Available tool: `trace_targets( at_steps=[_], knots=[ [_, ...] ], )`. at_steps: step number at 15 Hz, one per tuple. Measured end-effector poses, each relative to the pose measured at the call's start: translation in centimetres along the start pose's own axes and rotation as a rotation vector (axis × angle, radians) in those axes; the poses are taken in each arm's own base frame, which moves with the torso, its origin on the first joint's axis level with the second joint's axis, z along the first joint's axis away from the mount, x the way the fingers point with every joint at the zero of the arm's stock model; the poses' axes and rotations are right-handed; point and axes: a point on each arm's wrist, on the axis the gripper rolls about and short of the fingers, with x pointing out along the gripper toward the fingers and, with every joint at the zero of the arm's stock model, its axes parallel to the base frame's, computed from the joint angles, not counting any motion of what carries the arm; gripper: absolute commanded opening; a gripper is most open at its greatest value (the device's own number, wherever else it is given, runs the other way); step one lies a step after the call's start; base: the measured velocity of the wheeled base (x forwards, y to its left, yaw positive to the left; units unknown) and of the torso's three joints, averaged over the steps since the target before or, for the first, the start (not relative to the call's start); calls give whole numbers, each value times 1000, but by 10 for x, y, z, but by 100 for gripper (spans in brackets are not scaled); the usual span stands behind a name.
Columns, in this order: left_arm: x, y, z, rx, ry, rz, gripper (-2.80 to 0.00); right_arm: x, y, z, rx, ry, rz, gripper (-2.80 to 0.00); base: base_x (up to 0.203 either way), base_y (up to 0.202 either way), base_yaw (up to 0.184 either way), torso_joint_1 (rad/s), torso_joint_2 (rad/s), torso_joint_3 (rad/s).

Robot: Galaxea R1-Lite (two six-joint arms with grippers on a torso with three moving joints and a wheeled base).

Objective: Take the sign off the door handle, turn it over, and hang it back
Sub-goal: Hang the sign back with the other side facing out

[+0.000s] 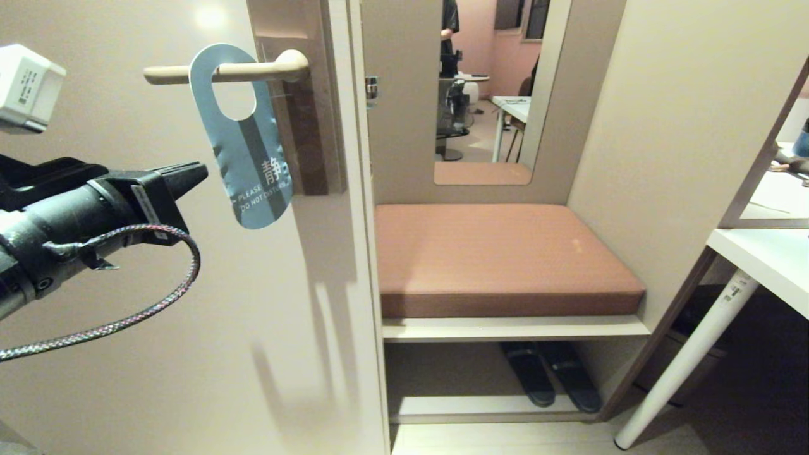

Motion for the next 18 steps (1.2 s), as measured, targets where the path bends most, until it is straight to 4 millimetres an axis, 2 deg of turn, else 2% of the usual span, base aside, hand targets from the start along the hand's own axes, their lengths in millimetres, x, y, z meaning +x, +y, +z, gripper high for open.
trace_targets(
  at_steps=[4,8,18],
  knots=[
    [16,-3,1,1,12,-8,-280,0,0,0,0,0,1,-280,0,0,0,0,0,0],
    [24,-5,-1,5,26,-10,-280,0,0,0,0,0,0,-280,0,0,0,0,0,0],
    [26,-23,4,5,12,-85,-280,0,0,0,0,0,1,-280,0,0,0,0,0,0]
  ],
)
